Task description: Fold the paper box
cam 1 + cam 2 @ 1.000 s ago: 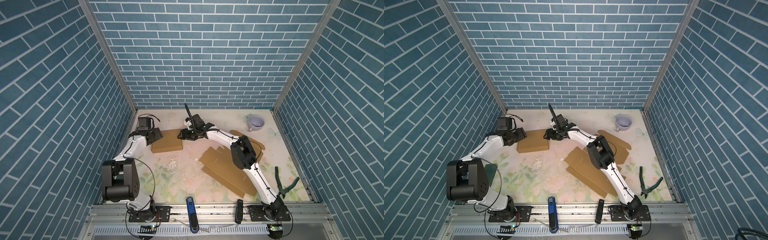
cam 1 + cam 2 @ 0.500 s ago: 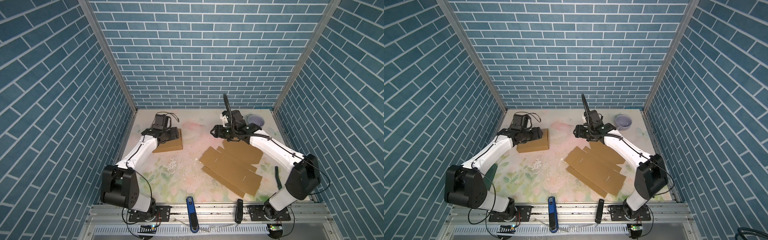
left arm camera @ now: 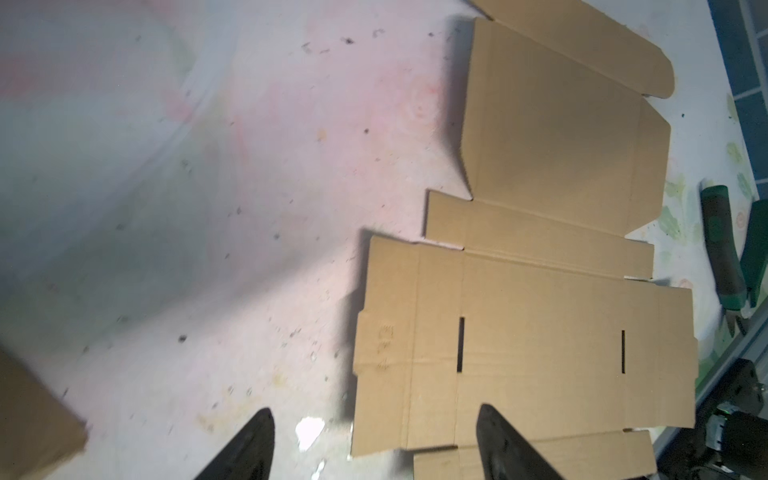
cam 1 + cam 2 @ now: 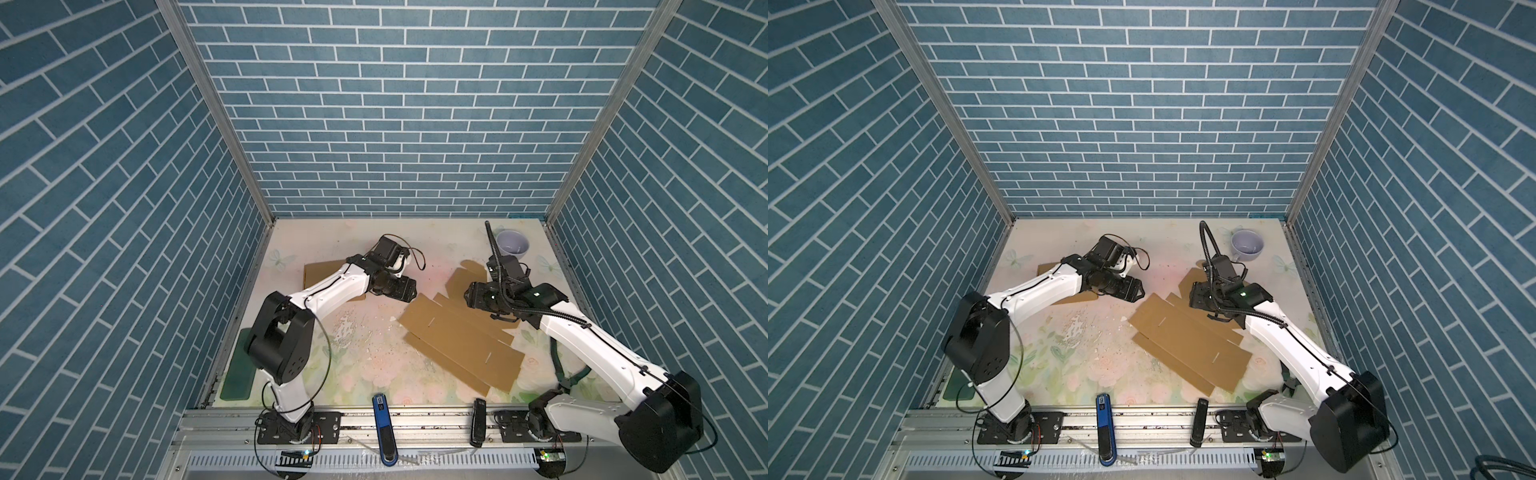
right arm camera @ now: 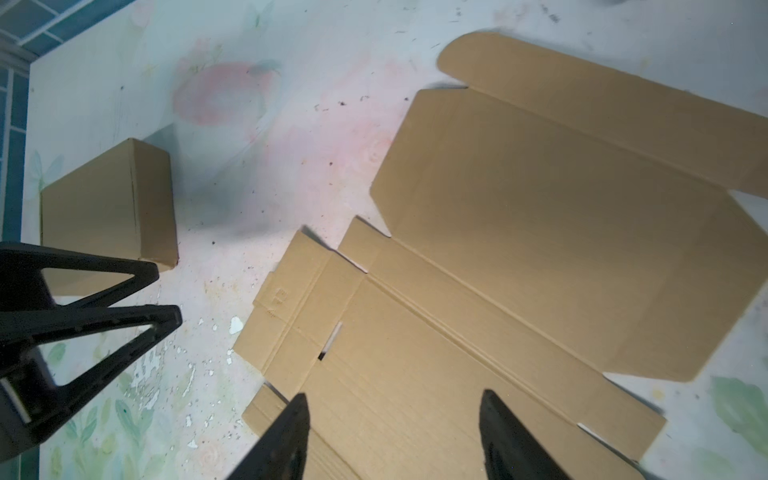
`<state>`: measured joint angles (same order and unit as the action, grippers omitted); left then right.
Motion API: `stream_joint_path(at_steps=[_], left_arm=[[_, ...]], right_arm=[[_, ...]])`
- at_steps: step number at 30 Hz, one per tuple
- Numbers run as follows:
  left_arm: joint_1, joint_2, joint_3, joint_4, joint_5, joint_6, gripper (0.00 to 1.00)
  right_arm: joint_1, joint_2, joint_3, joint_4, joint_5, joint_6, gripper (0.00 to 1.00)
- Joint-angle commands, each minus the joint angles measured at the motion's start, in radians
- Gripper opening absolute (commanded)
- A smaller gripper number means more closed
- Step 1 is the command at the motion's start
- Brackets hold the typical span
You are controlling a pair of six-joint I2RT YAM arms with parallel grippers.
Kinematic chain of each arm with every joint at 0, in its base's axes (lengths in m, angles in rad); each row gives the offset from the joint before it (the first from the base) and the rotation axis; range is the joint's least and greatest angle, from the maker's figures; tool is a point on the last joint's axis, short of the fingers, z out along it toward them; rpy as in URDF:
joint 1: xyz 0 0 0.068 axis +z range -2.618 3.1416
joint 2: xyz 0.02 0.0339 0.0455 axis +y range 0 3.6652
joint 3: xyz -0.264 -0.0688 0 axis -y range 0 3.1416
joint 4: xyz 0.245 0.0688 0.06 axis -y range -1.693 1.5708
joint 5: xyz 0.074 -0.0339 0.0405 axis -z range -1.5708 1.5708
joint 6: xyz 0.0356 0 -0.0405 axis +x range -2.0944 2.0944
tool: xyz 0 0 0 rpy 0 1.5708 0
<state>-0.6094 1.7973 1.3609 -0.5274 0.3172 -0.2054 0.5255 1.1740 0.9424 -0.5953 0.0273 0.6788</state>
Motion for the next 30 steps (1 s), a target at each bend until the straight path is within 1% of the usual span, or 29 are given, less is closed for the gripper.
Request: stream_joint_path(at_steps=[1,4,8,13,19,23,30], left_arm=[[-0.061,0.088,0.120,0.006,0.016,0.099,0.78],[-0.090,0.214,0.243,0.014,0.002,0.102,0.77],[-0.102,0.334,0.361,0.038,-0.007,0.100,0.76],[-0.104,0.467,0.487,0.077,0.052,0.067,0.76],[-0.110,0.601,0.650,0.033,0.080,0.045,0.74],[-0.110,0.651,0.704,0.015,0.109,0.028,0.70],[-0.112,0.683,0.708,0.033,0.133,-0.001,0.66]], right_arm=[[-0.026,-0.040,-0.086,-0.029,0.076,0.094,0.64],[-0.048,-0.091,-0.155,0.022,0.087,0.133,0.63],[-0.072,-0.151,-0.212,0.060,0.090,0.145,0.63],[-0.104,-0.207,-0.256,0.062,0.089,0.135,0.62],[-0.140,-0.234,-0.275,0.069,0.078,0.117,0.63],[-0.159,-0.237,-0.275,0.066,0.076,0.105,0.62],[-0.180,-0.234,-0.270,0.072,0.059,0.089,0.62]])
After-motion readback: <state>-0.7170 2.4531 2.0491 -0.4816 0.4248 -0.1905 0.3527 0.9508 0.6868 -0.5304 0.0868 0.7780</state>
